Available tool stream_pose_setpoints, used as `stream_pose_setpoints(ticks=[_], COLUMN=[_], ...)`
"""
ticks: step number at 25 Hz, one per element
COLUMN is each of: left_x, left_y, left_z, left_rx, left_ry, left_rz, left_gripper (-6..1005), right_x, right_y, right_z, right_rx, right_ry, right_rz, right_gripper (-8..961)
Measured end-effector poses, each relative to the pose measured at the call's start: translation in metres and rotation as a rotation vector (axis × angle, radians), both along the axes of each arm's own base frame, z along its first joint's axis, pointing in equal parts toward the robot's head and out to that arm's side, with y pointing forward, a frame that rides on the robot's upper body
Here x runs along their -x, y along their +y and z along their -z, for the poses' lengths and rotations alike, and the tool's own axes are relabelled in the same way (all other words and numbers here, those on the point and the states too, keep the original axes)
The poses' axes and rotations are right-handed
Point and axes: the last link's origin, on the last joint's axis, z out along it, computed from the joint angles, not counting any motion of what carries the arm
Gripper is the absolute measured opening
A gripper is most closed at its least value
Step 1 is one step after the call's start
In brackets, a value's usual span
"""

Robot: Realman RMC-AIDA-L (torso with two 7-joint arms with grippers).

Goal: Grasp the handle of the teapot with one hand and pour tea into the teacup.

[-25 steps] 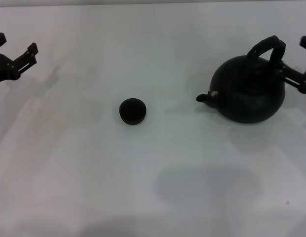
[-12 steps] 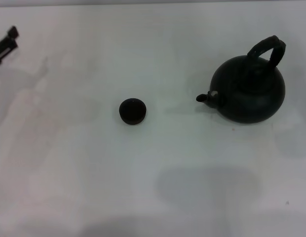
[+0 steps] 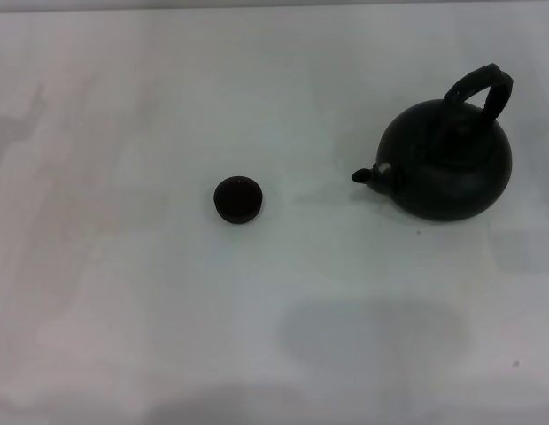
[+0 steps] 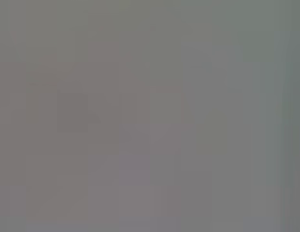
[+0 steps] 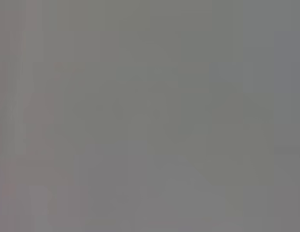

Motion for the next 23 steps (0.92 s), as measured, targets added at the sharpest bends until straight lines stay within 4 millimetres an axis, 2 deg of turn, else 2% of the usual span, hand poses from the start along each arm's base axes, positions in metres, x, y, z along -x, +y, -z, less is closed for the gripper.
stream_pose_setpoints(ticks=[7, 14, 23], left_x=[0.003, 0.005, -0.003], left_y=[-0.004, -0.006, 0.004], left_z=[0.005, 0.013, 0.022], left_rx=[-0.016, -0.001, 0.021], left_ry=[-0.047, -0.075, -0.062], left_rz=[-0.016, -0.035, -0.027], left_gripper=[876, 875, 875], right_x=[-0.01, -0.016, -0.016], right_y=[-0.001, -0.004, -0.007], right_z=[-0.011, -0.006, -0.001], right_rx=[-0.047, -0.037, -0.044], right_ry=[0.002, -0.031, -0.05], right_rz=[0.058, 0.101, 0.106], right_gripper=[867, 867, 867])
